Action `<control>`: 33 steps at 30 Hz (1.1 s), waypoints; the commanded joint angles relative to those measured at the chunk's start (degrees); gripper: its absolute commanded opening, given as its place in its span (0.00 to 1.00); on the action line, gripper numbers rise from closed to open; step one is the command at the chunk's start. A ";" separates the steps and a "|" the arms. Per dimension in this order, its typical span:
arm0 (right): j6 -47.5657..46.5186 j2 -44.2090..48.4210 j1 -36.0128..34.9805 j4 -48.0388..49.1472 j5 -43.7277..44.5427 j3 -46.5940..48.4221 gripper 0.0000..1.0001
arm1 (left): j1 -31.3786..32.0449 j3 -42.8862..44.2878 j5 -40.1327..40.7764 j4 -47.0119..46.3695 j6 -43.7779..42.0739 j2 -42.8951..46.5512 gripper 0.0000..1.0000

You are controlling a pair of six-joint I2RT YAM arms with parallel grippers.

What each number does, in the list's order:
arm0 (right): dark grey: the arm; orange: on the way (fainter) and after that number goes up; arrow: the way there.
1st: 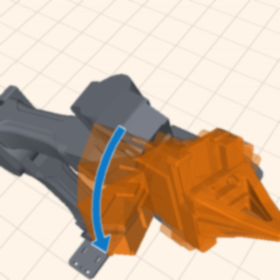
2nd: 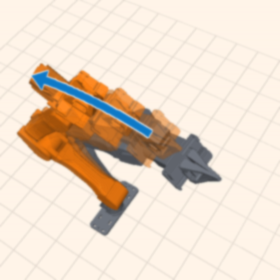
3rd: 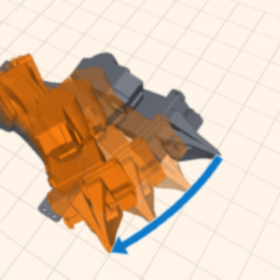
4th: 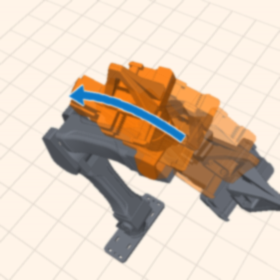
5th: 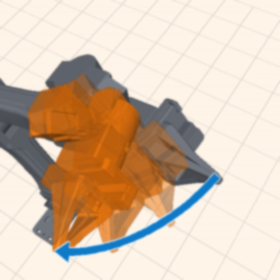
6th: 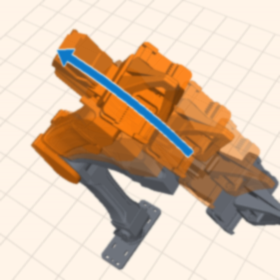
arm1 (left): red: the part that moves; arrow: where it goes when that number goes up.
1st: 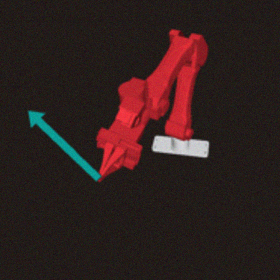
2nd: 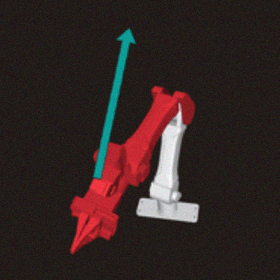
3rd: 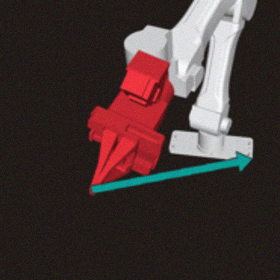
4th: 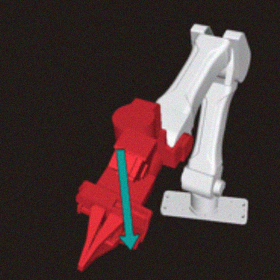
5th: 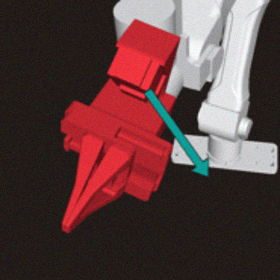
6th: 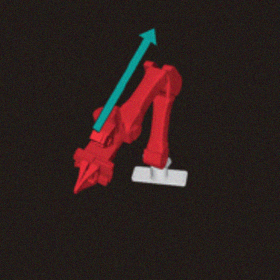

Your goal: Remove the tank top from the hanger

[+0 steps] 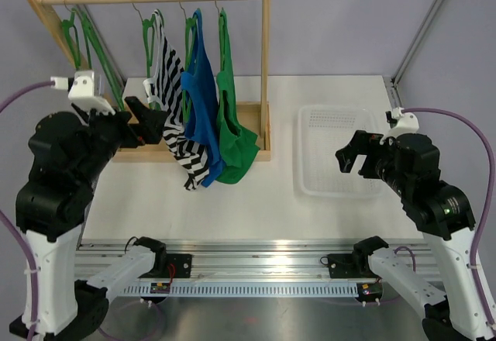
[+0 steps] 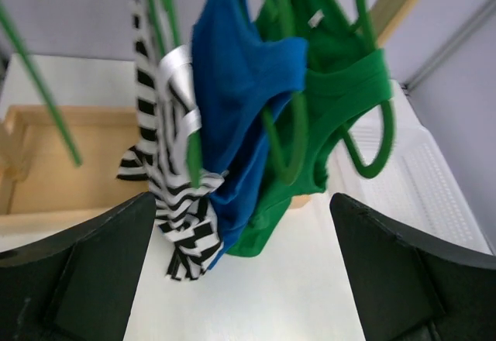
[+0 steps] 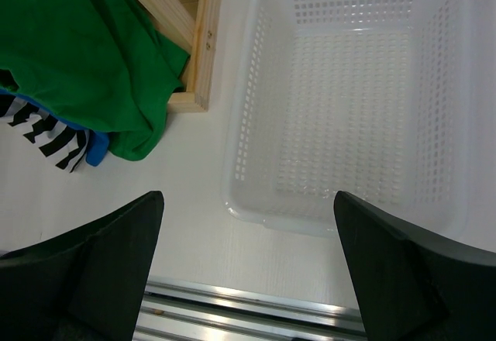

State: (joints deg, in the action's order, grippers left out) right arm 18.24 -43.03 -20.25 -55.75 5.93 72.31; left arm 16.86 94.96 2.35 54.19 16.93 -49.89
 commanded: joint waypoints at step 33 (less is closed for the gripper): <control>4.88 5.23 -0.32 4.94 -17.80 -3.49 0.99 | 13.99 39.34 18.21 -14.82 -11.30 -50.04 0.59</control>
State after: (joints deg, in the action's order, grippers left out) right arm 22.20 -38.33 -20.25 -52.97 -9.30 69.34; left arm 30.74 132.68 13.87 43.22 7.73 -100.53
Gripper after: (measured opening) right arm 0.993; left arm 0.611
